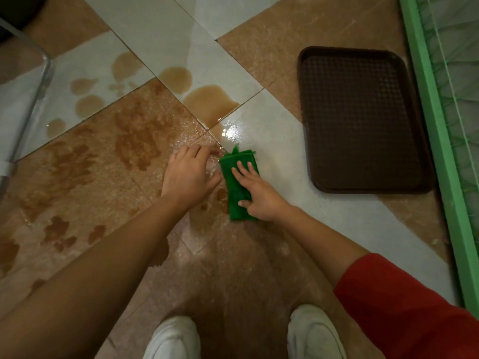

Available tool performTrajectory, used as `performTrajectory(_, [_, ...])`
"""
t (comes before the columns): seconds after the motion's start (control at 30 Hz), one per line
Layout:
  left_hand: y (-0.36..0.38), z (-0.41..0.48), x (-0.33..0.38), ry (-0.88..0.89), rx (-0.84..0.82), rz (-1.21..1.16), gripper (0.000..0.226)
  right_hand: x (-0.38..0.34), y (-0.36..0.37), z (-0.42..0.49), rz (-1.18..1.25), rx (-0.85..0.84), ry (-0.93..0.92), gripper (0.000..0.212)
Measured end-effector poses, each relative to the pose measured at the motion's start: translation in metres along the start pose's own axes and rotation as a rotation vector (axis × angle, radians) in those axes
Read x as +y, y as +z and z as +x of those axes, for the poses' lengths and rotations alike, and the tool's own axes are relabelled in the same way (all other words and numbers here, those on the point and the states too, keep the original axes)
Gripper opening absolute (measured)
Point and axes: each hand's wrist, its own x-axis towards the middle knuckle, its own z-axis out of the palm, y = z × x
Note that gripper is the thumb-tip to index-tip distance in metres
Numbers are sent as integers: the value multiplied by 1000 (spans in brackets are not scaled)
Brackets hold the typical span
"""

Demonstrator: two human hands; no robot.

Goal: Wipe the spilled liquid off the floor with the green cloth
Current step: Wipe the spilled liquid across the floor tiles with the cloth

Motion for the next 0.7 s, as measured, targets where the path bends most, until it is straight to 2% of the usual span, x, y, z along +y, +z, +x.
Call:
performTrajectory(0.3, [-1, 9, -1, 16, -15, 19, 37, -7, -2, 6, -265, -10, -53, 80])
performTrajectory(0.43, [1, 10, 0, 35, -28, 26, 38, -16, -3, 18, -211, 83, 35, 76])
performTrajectory(0.6, [-4, 12, -7, 26, -39, 23, 37, -14, 9, 7, -229, -14, -36, 83])
performTrajectory(0.7, [-6, 13, -8, -6, -36, 1, 36, -10, 8, 7, -254, 0, -59, 82])
